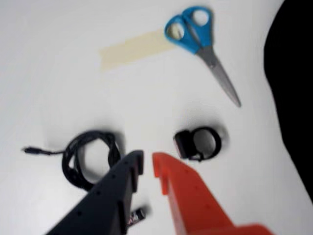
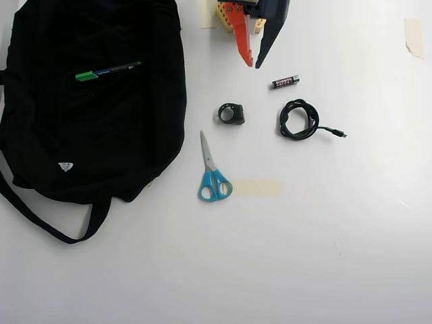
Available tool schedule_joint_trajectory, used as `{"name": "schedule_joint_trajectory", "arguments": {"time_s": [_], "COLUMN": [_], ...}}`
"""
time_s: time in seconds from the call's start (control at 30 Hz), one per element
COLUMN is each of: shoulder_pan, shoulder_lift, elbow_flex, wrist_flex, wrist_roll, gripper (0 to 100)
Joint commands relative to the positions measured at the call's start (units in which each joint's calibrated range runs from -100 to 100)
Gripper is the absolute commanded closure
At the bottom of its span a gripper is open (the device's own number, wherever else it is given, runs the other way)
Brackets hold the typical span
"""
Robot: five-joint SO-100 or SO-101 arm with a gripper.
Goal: Put the green marker into the black bag
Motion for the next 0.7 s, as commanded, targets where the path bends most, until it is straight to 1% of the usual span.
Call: {"name": "schedule_joint_trajectory", "arguments": {"time_s": [0.0,0.1,0.33,0.67], "shoulder_pan": [0.0,-0.1,-4.3,-4.5], "shoulder_lift": [-5.5,-9.5,-16.3,-32.1], "elbow_flex": [4.3,8.7,19.5,40.3], "wrist_flex": [-0.3,-1.7,-6.0,-15.6], "wrist_roll": [2.6,4.3,4.0,4.3], "gripper": [98,98,98,98]}}
